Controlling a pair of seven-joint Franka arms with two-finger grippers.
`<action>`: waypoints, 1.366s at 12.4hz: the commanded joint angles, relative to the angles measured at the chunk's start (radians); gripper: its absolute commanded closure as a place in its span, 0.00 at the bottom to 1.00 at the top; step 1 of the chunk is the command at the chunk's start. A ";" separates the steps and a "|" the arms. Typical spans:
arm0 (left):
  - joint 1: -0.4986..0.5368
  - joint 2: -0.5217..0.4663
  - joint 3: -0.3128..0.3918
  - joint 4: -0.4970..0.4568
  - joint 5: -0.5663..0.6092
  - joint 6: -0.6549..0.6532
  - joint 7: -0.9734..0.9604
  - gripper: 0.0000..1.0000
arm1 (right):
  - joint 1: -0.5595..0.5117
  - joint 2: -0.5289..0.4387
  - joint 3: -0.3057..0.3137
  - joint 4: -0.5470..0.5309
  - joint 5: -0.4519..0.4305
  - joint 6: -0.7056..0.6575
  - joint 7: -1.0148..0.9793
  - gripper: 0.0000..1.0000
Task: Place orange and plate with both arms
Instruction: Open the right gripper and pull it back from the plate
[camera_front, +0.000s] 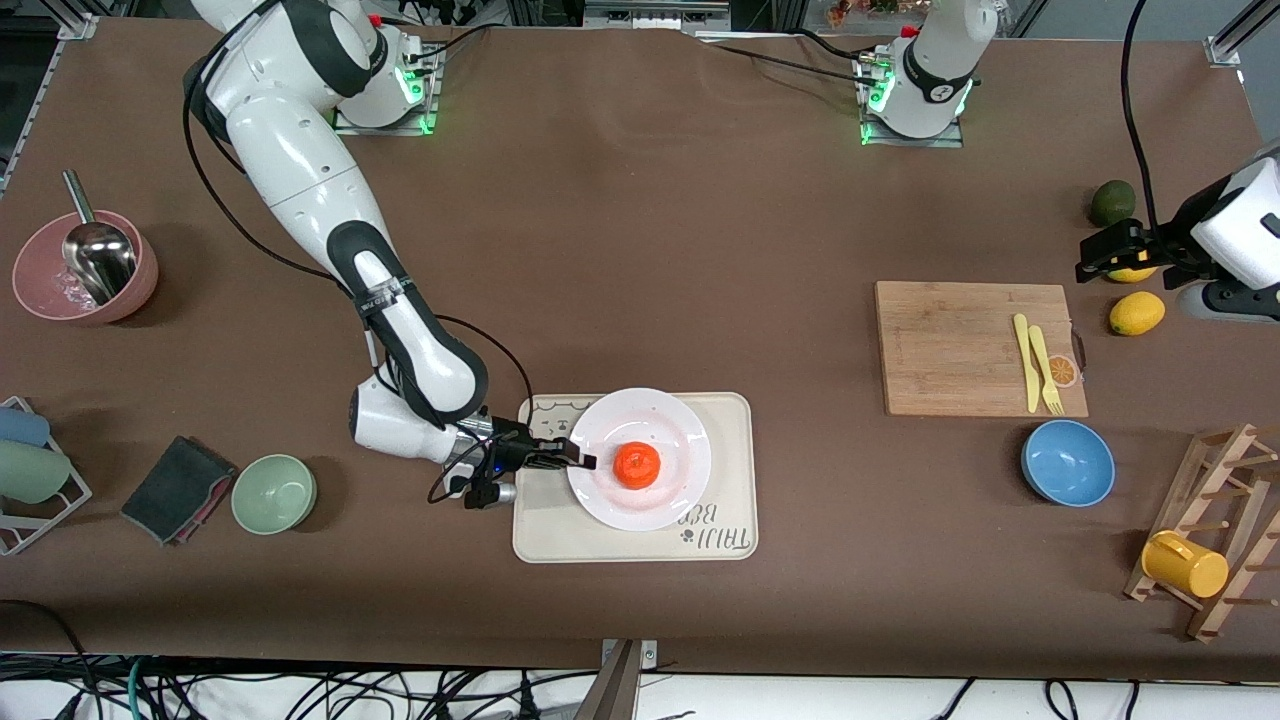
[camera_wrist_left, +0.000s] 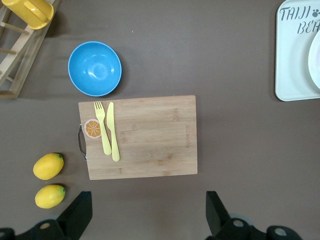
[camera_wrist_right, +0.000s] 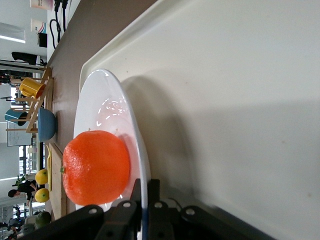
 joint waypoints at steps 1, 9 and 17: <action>0.001 -0.004 -0.002 0.014 0.024 -0.020 0.012 0.00 | 0.008 -0.002 0.006 0.041 -0.054 0.010 0.015 0.00; 0.003 -0.004 -0.002 0.014 0.026 -0.020 0.017 0.00 | 0.002 -0.242 -0.075 -0.077 -0.581 -0.128 0.027 0.00; 0.003 -0.004 -0.002 0.014 0.026 -0.020 0.017 0.00 | 0.005 -0.636 -0.385 -0.069 -0.993 -0.925 0.027 0.00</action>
